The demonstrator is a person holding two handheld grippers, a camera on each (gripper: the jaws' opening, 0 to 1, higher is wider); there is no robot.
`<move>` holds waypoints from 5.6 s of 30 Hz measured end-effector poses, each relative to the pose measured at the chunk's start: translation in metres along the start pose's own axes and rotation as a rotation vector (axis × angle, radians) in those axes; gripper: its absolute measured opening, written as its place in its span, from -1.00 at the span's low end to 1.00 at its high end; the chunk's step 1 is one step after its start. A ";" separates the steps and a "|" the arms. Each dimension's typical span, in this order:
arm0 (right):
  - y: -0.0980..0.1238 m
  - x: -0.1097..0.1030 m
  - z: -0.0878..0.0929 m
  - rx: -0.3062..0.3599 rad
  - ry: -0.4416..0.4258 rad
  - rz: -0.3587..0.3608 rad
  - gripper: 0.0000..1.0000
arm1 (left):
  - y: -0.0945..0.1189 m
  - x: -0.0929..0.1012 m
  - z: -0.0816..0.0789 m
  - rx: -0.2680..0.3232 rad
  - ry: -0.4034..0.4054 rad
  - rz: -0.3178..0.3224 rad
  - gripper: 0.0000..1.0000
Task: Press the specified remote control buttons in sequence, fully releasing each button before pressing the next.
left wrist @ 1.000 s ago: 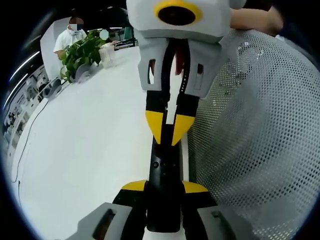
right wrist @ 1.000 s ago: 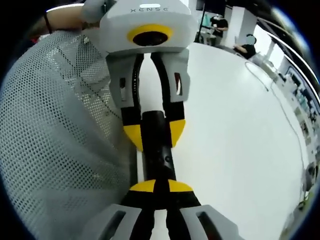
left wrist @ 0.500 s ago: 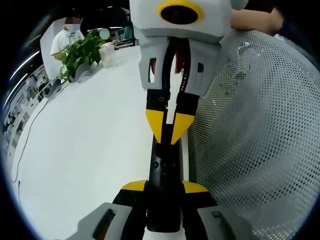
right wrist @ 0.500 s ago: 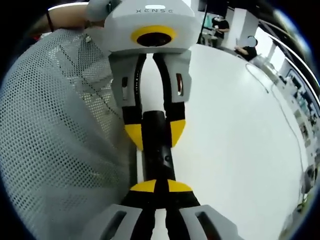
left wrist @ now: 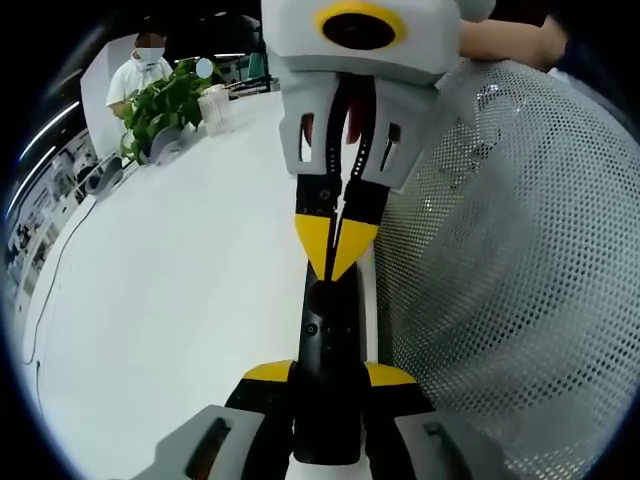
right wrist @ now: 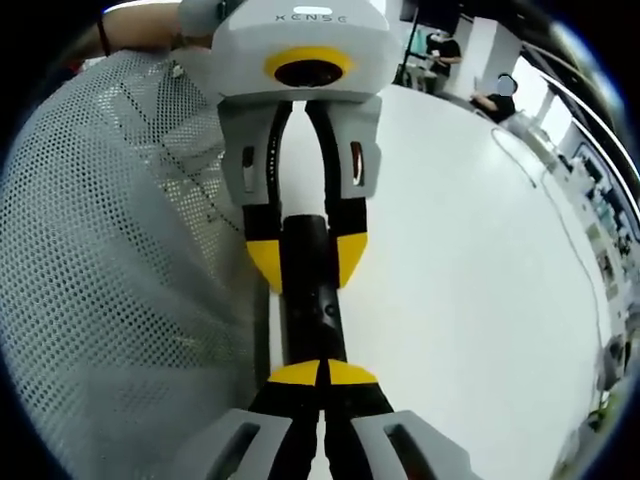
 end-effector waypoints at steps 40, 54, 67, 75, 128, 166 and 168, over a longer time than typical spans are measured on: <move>-0.001 0.001 -0.001 0.017 -0.041 0.010 -1.00 | 0.000 0.000 0.001 0.017 0.007 -0.002 -0.50; -0.001 0.001 -0.001 0.015 -0.030 0.027 -1.00 | 0.000 0.000 0.001 0.028 0.019 -0.009 -0.50; -0.002 0.003 0.000 0.044 -0.081 0.007 -1.00 | 0.000 0.000 0.002 0.038 0.023 -0.010 -0.50; -0.006 -0.004 -0.013 0.080 -0.017 -0.015 -1.00 | 0.000 0.000 0.002 0.035 0.020 -0.008 -0.50; -0.016 -0.024 -0.031 -0.020 0.457 0.097 -1.00 | 0.000 0.000 0.002 0.036 0.021 -0.001 -0.50; -0.014 -0.025 -0.027 0.008 0.453 0.091 -1.00 | 0.000 -0.001 0.002 0.048 0.028 0.011 -0.51; -0.014 -0.025 -0.027 0.007 0.451 0.088 -1.00 | 0.000 -0.001 0.003 0.050 0.030 0.012 -0.51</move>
Point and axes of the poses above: the point that each gripper's makers call its tool centre point, and the gripper's own axes: y roughly backward along the fingers, x roughly to its right, z roughly out of its underside, the point moved 7 cm from there along y, roughly backward along the fingers, and after that the axes turned 4 degrees about -x, right-handed, at the moved point
